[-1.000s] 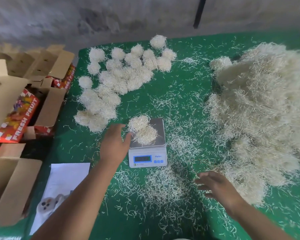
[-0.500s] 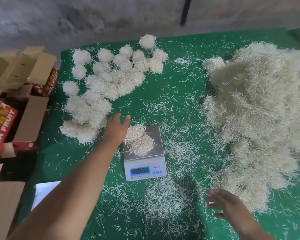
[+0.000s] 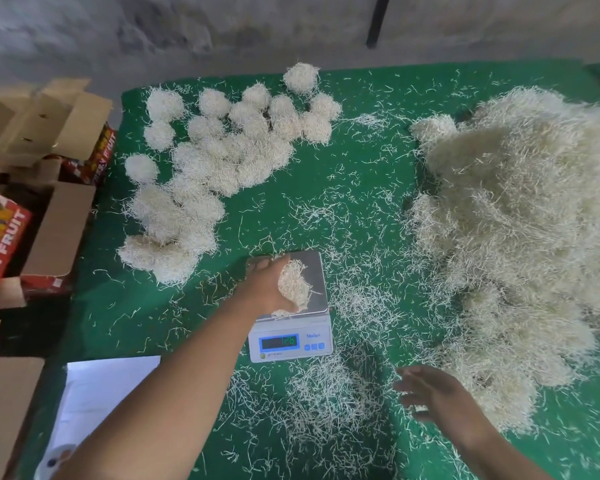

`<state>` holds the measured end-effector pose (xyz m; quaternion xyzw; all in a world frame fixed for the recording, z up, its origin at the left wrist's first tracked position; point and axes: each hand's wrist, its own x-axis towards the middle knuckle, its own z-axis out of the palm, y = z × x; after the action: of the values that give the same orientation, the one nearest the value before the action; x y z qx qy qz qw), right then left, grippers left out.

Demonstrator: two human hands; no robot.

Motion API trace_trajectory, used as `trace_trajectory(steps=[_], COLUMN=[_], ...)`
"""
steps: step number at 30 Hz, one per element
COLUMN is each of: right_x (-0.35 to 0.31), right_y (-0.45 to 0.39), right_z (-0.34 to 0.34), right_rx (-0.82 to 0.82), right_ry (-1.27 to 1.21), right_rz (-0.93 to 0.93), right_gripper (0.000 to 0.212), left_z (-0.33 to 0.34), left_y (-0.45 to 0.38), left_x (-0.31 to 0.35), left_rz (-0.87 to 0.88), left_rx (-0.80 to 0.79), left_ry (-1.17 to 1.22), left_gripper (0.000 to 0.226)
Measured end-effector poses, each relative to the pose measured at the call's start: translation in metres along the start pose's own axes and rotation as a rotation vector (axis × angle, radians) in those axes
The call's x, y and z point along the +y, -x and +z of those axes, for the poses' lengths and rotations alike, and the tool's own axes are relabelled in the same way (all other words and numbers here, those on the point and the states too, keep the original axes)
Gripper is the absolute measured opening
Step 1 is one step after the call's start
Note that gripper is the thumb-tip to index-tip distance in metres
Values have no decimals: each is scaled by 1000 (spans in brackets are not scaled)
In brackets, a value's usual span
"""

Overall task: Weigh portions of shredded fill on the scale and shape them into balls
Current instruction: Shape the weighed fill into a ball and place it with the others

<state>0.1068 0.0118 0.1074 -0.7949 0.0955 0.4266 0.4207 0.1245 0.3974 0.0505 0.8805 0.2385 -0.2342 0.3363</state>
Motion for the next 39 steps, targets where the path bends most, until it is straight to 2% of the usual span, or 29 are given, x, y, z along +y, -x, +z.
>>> trace_trajectory(steps=[4, 8, 10, 12, 14, 16, 18, 20, 21, 23, 24, 25, 26, 28, 29, 31, 33, 35, 37, 39], right_x=[-17, -43, -59, -73, -84, -93, -93, -92, -90, -85, -80, -74, -69, -57, -51, -40, -30, -18, -12, -6], right_y=[2, 12, 22, 37, 55, 70, 80, 88, 92, 97, 99, 101, 104, 110, 112, 116, 114, 117, 121, 124], right_z=[3, 1, -2, -6, -9, -7, -6, -10, -14, -27, -33, -40, -47, -62, -70, -90, -102, -111, -114, -114], right_rx=[-46, -70, -89, -142, -236, -300, -286, -238, -217, -197, -202, -219, -241, -287, -296, -252, -178, -123, -166, -170], right_ry=[27, 5, -5, -54, -136, -198, -240, -262, -264, -215, -189, -180, -179, -192, -217, -316, -391, -398, -379, -365], right_rz=[-63, -162, -219, -281, -316, -338, -384, -407, -413, -377, -354, -347, -365, -405, -417, -418, -426, -454, -470, -482], right_gripper=[20, 25, 30, 45, 55, 67, 97, 112, 109, 99, 95, 95, 99, 106, 103, 81, 46, 20, 19, 18], left_z=[25, 36, 36, 35, 37, 43, 50, 56, 62, 74, 77, 80, 85, 90, 92, 92, 90, 94, 102, 110], left_y=[26, 85, 125, 164, 200, 230, 256, 276, 282, 285, 285, 284, 283, 279, 276, 273, 271, 271, 270, 269], left_x=[12, 43, 65, 91, 117, 142, 162, 179, 186, 198, 205, 212, 218, 225, 227, 235, 237, 244, 249, 253], left_rz=[53, 142, 110, 91, 126, 157, 140, 182, 202, 202, 199, 209, 240, 267, 251, 174, 109, 96, 127, 150], left_rx=[241, 370, 343, 271, 211, 172, 92, -64, -99, -11, 56, 110, 150, 216, 238, 283, 308, 291, 266, 175], left_ry=[66, 199, 400, 579, 727, 793, 820, 773, 710, 531, 477, 451, 442, 438, 452, 457, 405, 378, 397, 418], left_gripper=[84, 74, 74, 74, 59, 40, 23, 30, 48, 94, 110, 115, 106, 72, 65, 52, 34, 33, 39, 57])
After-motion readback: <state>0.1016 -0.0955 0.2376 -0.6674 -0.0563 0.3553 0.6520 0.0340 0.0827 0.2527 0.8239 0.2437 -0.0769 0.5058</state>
